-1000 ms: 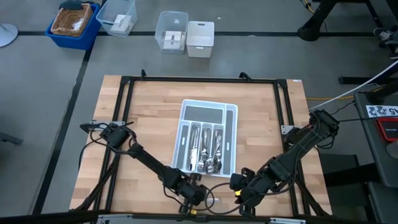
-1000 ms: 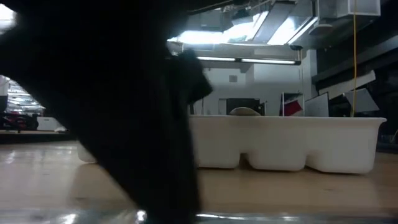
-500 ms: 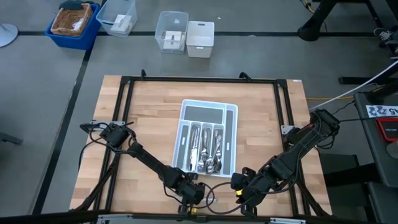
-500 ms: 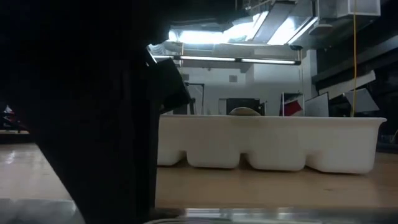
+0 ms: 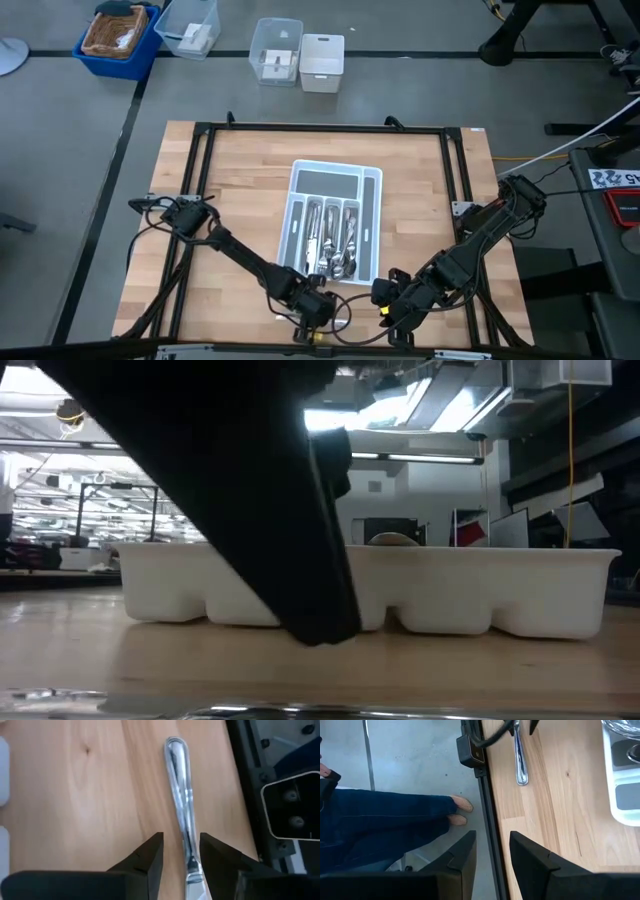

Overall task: Sort silverware
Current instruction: Put the silver table knife into the white cutlery tray

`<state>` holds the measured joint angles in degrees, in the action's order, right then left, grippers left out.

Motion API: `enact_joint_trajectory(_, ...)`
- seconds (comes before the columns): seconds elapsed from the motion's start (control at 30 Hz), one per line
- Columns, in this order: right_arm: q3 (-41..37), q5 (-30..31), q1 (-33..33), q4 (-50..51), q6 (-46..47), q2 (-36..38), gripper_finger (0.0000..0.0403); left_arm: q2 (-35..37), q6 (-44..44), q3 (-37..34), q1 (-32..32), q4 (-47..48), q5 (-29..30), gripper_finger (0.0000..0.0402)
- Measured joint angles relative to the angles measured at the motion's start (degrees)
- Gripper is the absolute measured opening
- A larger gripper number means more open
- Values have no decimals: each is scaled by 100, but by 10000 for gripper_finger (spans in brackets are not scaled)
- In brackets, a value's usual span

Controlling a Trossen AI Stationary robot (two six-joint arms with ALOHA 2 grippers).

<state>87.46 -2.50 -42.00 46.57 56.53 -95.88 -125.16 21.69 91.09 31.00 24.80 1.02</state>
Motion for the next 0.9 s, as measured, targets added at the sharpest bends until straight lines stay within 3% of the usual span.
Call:
enact_joint_trajectory(0.7,0,38,1,2,-146,63,120,-351,-104,45,317,-14,682,111)
enact_joint_trajectory(0.9,284,540,-7,370,-156,492,120,-384,-82,59,315,292,603,111)
